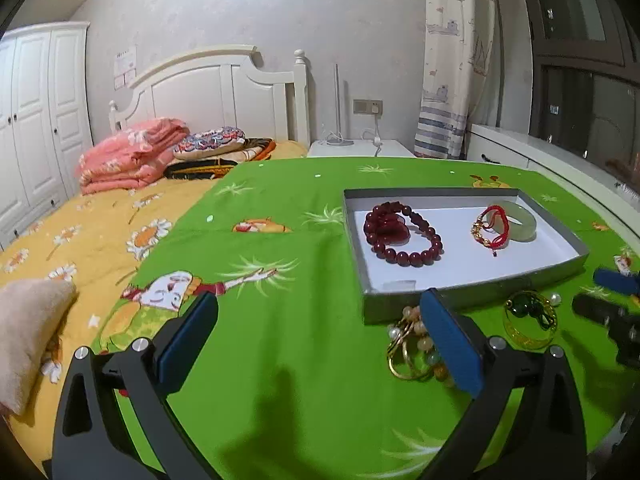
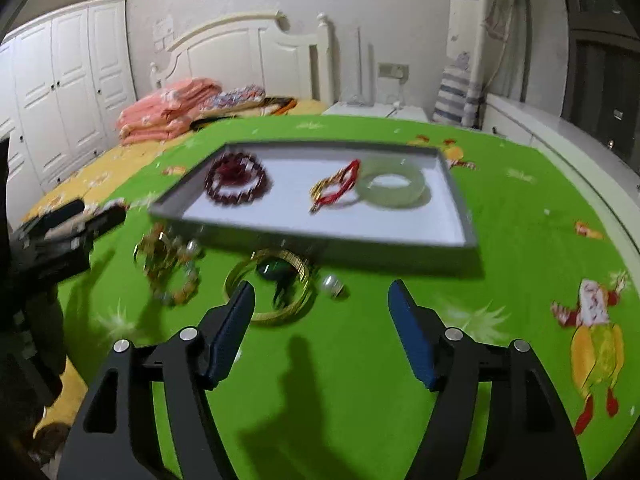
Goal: Organize jewelry
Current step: 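Lower both bracelets into the tray and open both tools, then move the right tool toward the gold bangle with green pendant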
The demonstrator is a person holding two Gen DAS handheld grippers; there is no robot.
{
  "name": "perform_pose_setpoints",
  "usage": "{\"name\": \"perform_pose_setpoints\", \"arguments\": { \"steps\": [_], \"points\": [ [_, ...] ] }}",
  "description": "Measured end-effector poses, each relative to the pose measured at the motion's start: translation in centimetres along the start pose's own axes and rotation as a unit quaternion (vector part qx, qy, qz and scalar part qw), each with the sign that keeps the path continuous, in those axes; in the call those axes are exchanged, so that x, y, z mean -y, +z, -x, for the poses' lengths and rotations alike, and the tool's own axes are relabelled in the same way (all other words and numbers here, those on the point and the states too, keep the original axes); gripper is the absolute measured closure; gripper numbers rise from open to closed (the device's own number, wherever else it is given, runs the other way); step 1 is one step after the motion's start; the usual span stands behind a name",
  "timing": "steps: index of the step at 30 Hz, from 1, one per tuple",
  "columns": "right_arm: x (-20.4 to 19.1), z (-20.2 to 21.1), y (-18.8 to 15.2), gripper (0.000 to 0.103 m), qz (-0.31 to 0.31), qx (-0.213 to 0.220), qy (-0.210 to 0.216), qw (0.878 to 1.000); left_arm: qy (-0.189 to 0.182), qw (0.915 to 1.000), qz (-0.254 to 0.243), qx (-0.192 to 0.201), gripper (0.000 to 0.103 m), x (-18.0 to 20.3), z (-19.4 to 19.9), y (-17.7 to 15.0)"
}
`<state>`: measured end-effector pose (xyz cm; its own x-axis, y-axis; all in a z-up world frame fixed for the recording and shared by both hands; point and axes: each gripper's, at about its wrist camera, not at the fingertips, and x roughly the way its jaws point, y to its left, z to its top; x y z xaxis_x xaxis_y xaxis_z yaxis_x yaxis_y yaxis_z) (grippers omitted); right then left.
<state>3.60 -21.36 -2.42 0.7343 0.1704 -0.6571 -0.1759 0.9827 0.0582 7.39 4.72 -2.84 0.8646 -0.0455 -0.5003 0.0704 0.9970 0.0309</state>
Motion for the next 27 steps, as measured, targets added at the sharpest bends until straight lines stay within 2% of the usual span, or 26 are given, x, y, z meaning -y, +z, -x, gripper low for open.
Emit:
{"name": "perform_pose_setpoints", "arguments": {
  "steps": [7,13,18,21,24,27],
  "points": [
    [-2.0,-1.8,-0.5,0.037,0.024,-0.049,0.007,0.998,-0.023,0.9991,0.014,-0.034,0.005,-0.4,-1.1,-0.3],
    [-3.5,-3.4,0.7,0.034,0.043,-0.085,0.002,0.995,-0.011,0.9995,-0.013,-0.026,0.005,0.7,-0.9,-0.4],
    [-4.4,-4.6,1.9,0.034,0.050,-0.093,-0.012,0.994,-0.018,0.9993,-0.023,-0.023,0.005,1.0,-0.6,-0.7],
    [-4.3,-5.1,2.3,0.034,0.044,-0.096,-0.013,0.994,-0.034,0.9988,-0.020,-0.030,0.005,0.9,-0.4,-1.6],
    [-4.1,-5.2,2.2,0.034,0.041,-0.094,-0.011,0.995,-0.048,0.9985,-0.017,-0.022,0.005,0.9,0.4,-2.1],
    [-4.2,-4.9,2.0,0.043,0.044,-0.085,-0.006,0.995,-0.056,0.9976,-0.021,-0.036,0.005,1.3,0.1,-2.9]
  ]
}}
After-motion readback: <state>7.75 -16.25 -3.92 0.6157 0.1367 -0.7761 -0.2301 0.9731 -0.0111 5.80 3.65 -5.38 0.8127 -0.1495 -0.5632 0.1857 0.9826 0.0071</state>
